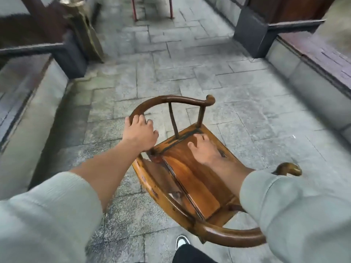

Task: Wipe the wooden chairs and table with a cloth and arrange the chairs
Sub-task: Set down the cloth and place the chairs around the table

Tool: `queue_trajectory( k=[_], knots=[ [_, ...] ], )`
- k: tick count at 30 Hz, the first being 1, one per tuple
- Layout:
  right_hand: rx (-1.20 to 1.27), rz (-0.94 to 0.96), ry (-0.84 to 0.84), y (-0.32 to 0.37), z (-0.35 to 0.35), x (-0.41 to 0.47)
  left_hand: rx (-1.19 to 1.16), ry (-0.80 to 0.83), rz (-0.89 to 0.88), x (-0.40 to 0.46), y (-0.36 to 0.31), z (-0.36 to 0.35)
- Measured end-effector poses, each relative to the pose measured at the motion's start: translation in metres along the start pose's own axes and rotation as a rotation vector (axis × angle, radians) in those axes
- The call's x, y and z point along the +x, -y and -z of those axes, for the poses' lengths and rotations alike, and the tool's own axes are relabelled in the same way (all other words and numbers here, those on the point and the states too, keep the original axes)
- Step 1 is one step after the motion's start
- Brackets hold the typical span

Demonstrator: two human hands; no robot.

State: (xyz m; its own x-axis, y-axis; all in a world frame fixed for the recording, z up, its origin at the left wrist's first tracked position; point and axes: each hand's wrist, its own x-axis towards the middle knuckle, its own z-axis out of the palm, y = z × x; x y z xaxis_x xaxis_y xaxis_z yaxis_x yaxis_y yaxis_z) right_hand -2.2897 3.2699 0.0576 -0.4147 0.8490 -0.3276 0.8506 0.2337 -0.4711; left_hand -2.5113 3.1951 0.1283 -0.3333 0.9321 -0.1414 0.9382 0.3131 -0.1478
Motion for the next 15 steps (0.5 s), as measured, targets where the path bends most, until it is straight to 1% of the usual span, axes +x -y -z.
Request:
queue_trajectory(
  k=[2, 4, 5, 6, 9, 12, 15],
  knots=[
    [0.014, -0.071, 0.002, 0.008, -0.012, 0.000, -0.014, 0.027, -0.076, 0.017, 0.008, -0.005],
    [0.007, -0.165, 0.008, 0.015, -0.014, 0.002, -0.086, -0.005, -0.156, 0.040, 0.019, -0.007],
    [-0.002, -0.195, 0.013, 0.016, -0.011, 0.004, -0.111, -0.017, -0.164, 0.050, 0.023, -0.008],
    [-0.009, -0.244, -0.012, 0.021, -0.009, 0.008, -0.134, -0.024, -0.193, 0.068, 0.031, -0.007],
    [0.016, -0.381, -0.075, 0.022, -0.007, -0.001, -0.116, 0.023, -0.272, 0.103, 0.043, -0.011],
    [0.033, -0.554, -0.145, 0.018, -0.012, -0.027, -0.073, 0.042, -0.420, 0.125, 0.038, -0.012],
    [0.045, -0.668, -0.212, 0.018, -0.010, -0.040, -0.008, 0.057, -0.524, 0.144, 0.025, -0.002]
  ],
)
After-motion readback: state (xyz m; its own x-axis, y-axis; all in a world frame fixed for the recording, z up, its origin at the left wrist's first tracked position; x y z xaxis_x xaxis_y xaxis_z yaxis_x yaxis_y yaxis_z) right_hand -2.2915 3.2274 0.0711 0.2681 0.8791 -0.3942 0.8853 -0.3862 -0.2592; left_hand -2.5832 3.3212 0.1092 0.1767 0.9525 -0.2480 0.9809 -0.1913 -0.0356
